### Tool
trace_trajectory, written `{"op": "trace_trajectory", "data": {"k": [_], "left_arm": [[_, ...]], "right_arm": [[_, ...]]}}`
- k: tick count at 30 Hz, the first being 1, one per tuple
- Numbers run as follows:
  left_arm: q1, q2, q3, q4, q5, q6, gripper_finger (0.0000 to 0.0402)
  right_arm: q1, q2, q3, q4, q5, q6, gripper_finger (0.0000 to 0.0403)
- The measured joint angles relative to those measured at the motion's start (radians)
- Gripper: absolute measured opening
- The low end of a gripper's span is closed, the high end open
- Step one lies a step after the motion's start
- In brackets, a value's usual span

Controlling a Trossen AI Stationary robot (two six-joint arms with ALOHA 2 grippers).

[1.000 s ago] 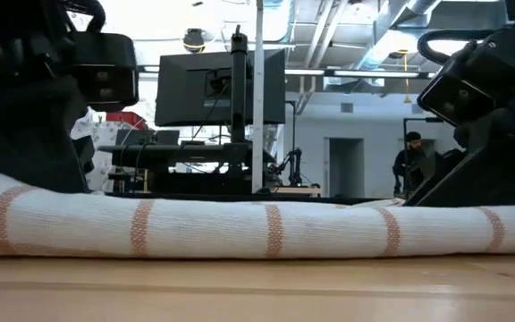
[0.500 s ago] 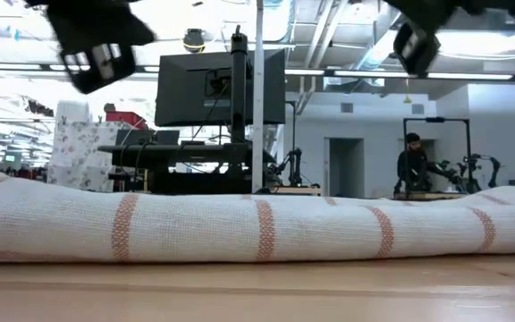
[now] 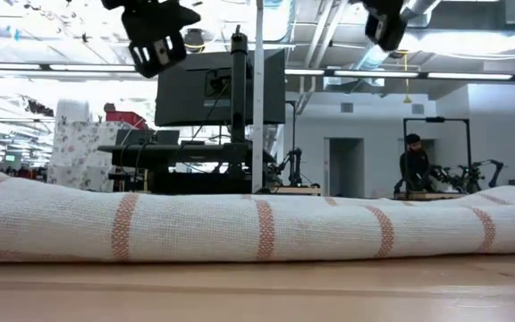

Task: Roll towel
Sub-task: Roll the white towel

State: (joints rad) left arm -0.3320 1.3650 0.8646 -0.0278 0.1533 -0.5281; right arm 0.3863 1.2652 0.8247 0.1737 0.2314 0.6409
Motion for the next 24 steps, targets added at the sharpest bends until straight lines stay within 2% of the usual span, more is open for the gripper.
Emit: {"op": "trace_trajectory", "data": {"k": [3,7,10,13,16,21,24], "left_arm": [[-0.027,0.001,0.081,-0.182,-0.052,0.147,0.0170],[-0.068,0.007,0.224,-0.413,-0.233,0.370,0.0170],[-0.095,0.007,0.306,-0.519,-0.400,0.444,0.0170],[-0.136,0.009,0.376,-0.588,-0.471,0.482,0.0169],[-0.216,0.044,0.456,-0.579,-0.553,0.556,0.0169],[-0.297,0.213,0.631,-0.688,-0.679,0.597,0.0169],[-0.316,0.346,0.748,-0.833,-0.715,0.475,0.0169]], "right_arm": [[0.017,0.000,0.123,-0.287,0.068,-0.069,0.0247],[0.031,-0.001,0.193,-0.475,0.154,-0.111,0.0249],[0.055,0.000,0.199,-0.530,0.164,-0.112,0.0249],[0.109,0.000,0.199,-0.585,0.164,-0.094,0.0249],[0.184,0.000,0.199,-0.596,0.168,-0.092,0.0249],[0.307,0.014,0.199,-0.607,0.196,-0.092,0.0248],[0.386,0.043,0.199,-0.620,0.213,-0.096,0.0248]]}}
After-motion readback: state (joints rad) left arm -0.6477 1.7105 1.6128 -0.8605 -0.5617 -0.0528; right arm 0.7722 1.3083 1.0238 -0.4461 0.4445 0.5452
